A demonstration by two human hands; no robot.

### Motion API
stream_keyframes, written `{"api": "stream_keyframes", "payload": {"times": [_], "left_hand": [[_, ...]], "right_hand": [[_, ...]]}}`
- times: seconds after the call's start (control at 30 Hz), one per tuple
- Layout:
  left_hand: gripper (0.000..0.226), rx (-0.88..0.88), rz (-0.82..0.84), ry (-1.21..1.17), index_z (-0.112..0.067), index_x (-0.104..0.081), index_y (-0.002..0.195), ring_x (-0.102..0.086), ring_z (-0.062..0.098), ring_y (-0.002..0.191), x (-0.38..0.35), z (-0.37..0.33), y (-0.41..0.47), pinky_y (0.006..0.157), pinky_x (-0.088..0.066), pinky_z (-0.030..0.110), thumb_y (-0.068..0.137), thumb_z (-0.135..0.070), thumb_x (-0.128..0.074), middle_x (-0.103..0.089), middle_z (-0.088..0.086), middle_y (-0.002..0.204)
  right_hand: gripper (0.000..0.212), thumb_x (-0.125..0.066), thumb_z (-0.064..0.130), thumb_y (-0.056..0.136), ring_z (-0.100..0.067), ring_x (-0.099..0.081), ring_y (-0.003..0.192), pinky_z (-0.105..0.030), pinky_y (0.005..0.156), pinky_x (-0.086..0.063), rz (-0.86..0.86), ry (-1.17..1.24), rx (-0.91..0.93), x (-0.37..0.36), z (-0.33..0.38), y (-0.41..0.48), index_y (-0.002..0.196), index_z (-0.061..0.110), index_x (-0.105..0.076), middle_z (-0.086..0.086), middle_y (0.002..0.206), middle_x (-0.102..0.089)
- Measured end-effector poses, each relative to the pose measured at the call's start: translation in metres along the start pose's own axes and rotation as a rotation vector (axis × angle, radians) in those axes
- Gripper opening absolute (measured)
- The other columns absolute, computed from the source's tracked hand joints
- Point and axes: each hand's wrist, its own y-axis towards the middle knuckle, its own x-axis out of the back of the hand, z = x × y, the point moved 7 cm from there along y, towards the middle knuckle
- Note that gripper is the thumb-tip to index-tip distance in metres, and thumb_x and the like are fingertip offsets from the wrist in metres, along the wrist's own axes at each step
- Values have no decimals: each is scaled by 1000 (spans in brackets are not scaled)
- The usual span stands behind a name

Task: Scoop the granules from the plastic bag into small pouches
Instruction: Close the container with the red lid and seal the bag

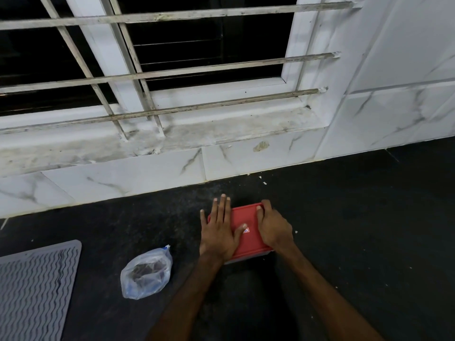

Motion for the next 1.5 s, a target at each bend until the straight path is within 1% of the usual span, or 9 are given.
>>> {"api": "stream_keyframes", "payload": {"times": [0.23, 0.37, 0.57, 0.77, 0.87, 0.97, 1.03, 1.2, 1.5], "left_hand": [[101, -47, 88, 27, -11, 8, 155, 18, 21, 150, 9, 4, 13, 120, 12, 46, 80, -79, 4, 23, 5, 160], [87, -15, -40, 41, -4, -16, 154, -6, 29, 151, 13, 3, 0, 120, -4, 45, 95, -67, -6, -5, 15, 163], [95, -79, 33, -21, -11, -1, 156, 14, 22, 150, 6, 10, 12, 121, 8, 39, 86, -74, -5, 15, 7, 163], [86, -63, -46, 19, -10, -1, 156, 5, 23, 151, 4, 11, 9, 122, 3, 41, 92, -67, -9, 9, 8, 163], [86, -48, -70, 39, -8, -7, 156, -2, 25, 152, 1, 11, 11, 123, -1, 42, 93, -66, -13, 1, 9, 163], [86, 5, -83, 39, -7, -10, 155, -5, 26, 152, 6, 10, 15, 121, 1, 40, 92, -65, -14, -5, 10, 163], [87, 21, -62, 42, -7, -6, 155, 1, 24, 152, 6, 9, 15, 121, 6, 39, 91, -65, -10, -1, 10, 164], [85, 30, -53, 40, -7, -2, 155, 6, 23, 151, 6, 9, 13, 122, 5, 41, 92, -64, -9, 2, 9, 164], [85, 44, -47, 36, -8, -3, 155, 6, 23, 151, 8, 8, 12, 121, 6, 42, 92, -65, -7, 2, 8, 164]], "right_hand": [[49, -29, 44, 102, -35, -50, 123, -48, 95, -45, -32, -51, -29, 4, 8, 3, 146, 22, -32, -14, 143, -44], [58, -21, 43, 100, -14, -12, 150, -50, 118, -21, -9, -234, 457, -2, 41, -9, 155, 24, -17, 5, 164, -11], [68, -4, 50, 93, -10, -6, 150, -48, 121, -10, 88, -340, 577, -15, 39, -4, 156, 25, -11, 10, 163, -8], [62, -15, 44, 98, -8, -15, 149, -39, 122, -12, -31, -186, 583, -7, 44, -6, 153, 21, -26, 7, 160, -24], [51, -30, 35, 102, -7, -23, 146, -25, 120, -18, -166, 290, 467, 15, 29, -1, 147, 13, -40, 3, 155, -34], [36, -43, 20, 101, -22, -45, 129, -26, 110, -31, -467, 587, 60, 32, -26, 6, 132, 8, -55, -9, 136, -51], [31, -48, 14, 99, -32, -49, 118, -37, 102, -38, -378, 454, -113, 21, -57, 14, 127, 6, -58, -16, 128, -53], [34, -57, 28, 92, -32, -50, 105, -40, 87, -47, 2, -70, -26, -17, -77, 15, 122, 14, -59, -13, 121, -51], [22, -46, 16, 94, -27, -50, 110, -40, 84, -46, -79, -3, -77, 4, -75, 15, 114, 13, -56, -7, 118, -53]]}}
